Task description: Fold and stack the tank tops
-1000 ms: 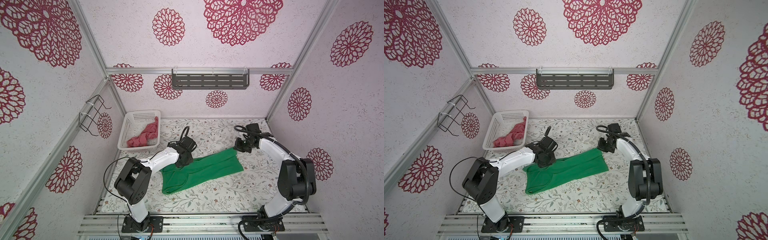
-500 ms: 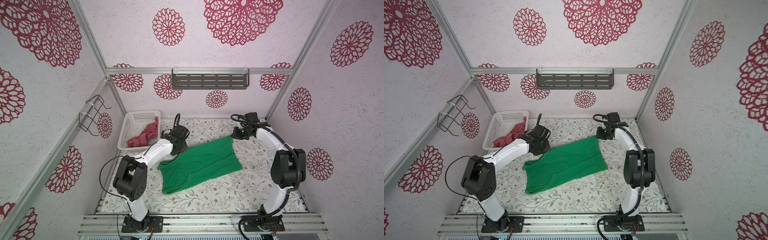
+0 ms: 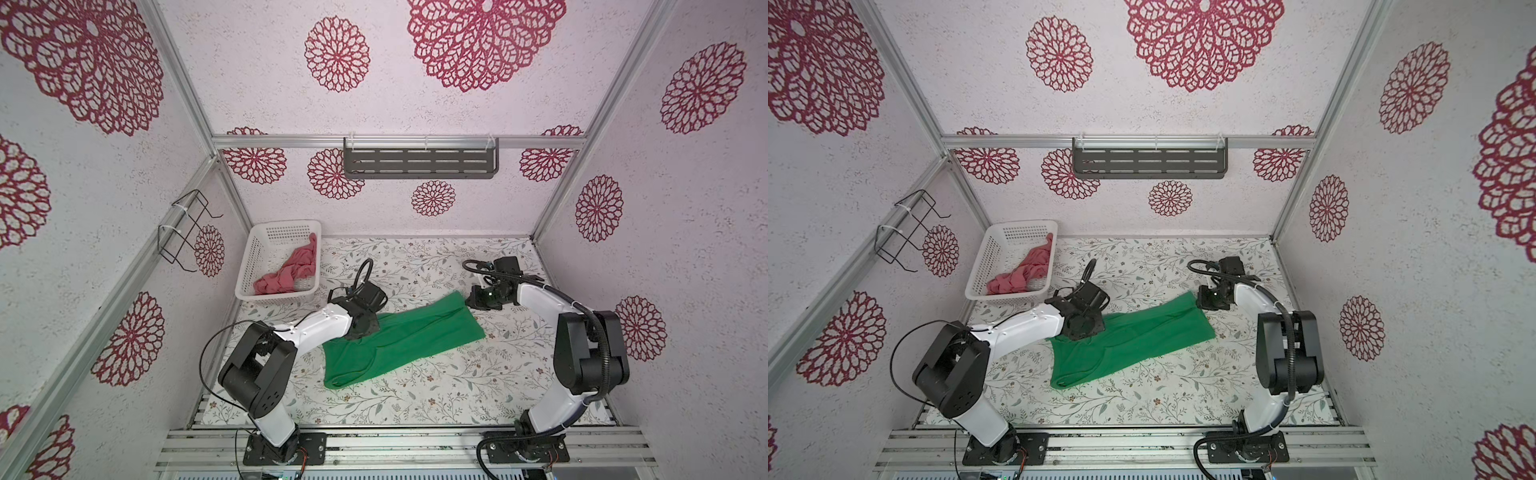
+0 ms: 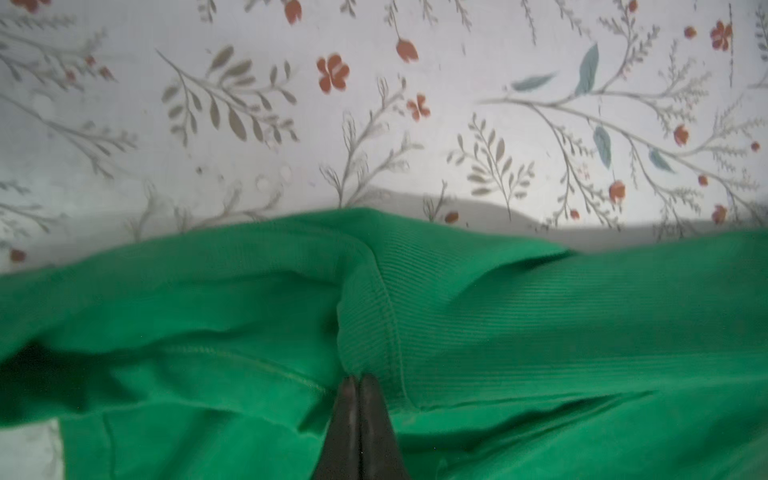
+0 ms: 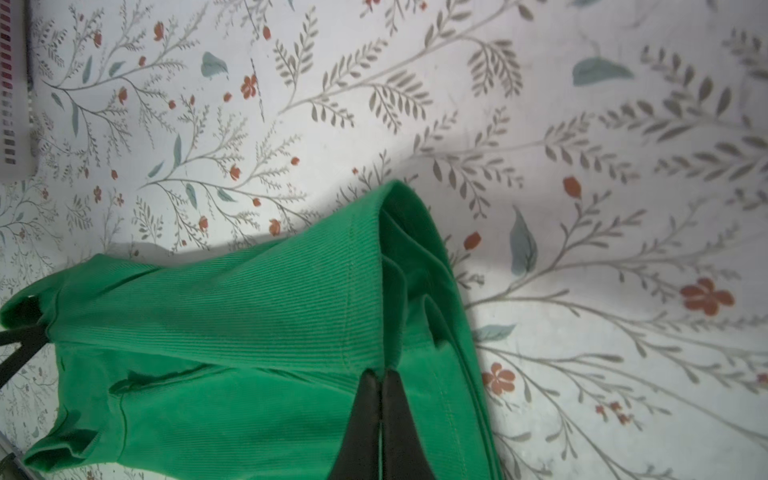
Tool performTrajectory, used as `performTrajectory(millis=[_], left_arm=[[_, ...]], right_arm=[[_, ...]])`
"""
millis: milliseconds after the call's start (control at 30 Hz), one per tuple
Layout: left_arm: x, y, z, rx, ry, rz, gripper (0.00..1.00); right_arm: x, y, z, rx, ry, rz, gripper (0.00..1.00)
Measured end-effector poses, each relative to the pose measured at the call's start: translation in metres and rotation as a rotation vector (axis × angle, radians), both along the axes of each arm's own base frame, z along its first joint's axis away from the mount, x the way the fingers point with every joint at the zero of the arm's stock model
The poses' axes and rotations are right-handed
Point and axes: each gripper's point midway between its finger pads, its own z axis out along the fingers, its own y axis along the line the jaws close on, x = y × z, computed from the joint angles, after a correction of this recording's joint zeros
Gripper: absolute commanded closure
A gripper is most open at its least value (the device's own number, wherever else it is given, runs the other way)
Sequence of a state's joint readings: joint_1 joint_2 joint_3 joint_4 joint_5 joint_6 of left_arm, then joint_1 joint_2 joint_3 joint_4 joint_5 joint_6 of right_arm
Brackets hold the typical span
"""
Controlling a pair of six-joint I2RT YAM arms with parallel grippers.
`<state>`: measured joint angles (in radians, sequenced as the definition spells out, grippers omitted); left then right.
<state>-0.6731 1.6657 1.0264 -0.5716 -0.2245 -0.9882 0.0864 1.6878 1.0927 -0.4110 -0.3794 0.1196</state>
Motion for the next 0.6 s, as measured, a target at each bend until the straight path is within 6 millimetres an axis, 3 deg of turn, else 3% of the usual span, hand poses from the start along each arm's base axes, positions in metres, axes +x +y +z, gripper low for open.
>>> performTrajectory(millis=[100,167,267,367,500,600], left_arm=[[-0.026,-0.011,-0.009,-0.013,0.009,0.005,1.00],[-0.036,-0.015,-0.013,-0.013,0.013,0.011,0.84],[-0.041,-0.016,-0.006,-0.016,-0.006,0.032,0.52],[-0.042,-0.011,0.013,-0.025,-0.037,0.043,0.36],[-0.038,-0.001,0.048,-0.043,-0.084,0.050,0.35],[-0.023,0.009,0.062,-0.061,-0.111,0.072,0.44]], right_arm=[[-0.010,-0.013,-0.007,0.002,0.002,-0.035,1.00],[-0.013,-0.021,-0.010,0.005,0.007,-0.066,0.92],[-0.009,-0.035,-0.009,0.011,0.010,-0.129,0.71],[0.000,-0.044,-0.001,0.007,-0.007,-0.166,0.65],[0.015,-0.047,0.022,0.003,-0.068,-0.195,0.64],[0.015,-0.037,0.035,0.005,-0.095,-0.193,0.65]])
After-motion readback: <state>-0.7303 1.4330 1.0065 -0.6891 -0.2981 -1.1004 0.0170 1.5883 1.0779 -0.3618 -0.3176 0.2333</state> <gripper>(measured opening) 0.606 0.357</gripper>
